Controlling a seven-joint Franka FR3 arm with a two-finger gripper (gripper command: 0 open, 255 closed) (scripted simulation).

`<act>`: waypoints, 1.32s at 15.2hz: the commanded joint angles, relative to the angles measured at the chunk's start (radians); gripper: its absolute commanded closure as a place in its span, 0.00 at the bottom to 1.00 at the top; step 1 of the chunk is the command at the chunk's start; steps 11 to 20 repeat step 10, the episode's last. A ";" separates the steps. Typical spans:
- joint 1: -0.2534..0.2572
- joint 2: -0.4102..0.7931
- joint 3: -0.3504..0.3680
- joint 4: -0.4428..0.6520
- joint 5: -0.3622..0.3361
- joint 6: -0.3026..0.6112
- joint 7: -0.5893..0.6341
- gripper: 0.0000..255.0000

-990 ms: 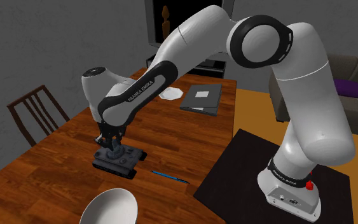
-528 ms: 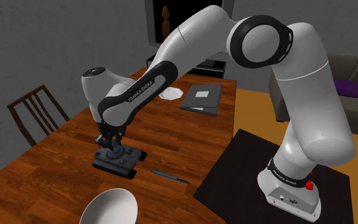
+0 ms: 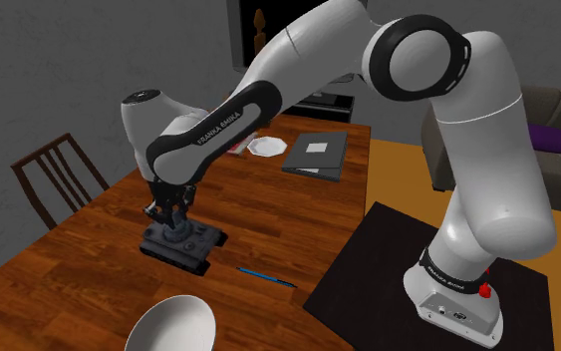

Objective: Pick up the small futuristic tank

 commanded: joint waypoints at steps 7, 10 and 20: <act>-0.007 -0.054 0.013 0.029 0.021 -0.078 -0.013 1.00; -0.008 -0.061 0.015 0.035 0.024 -0.090 -0.015 1.00; -0.008 -0.061 0.015 0.035 0.024 -0.090 -0.015 1.00</act>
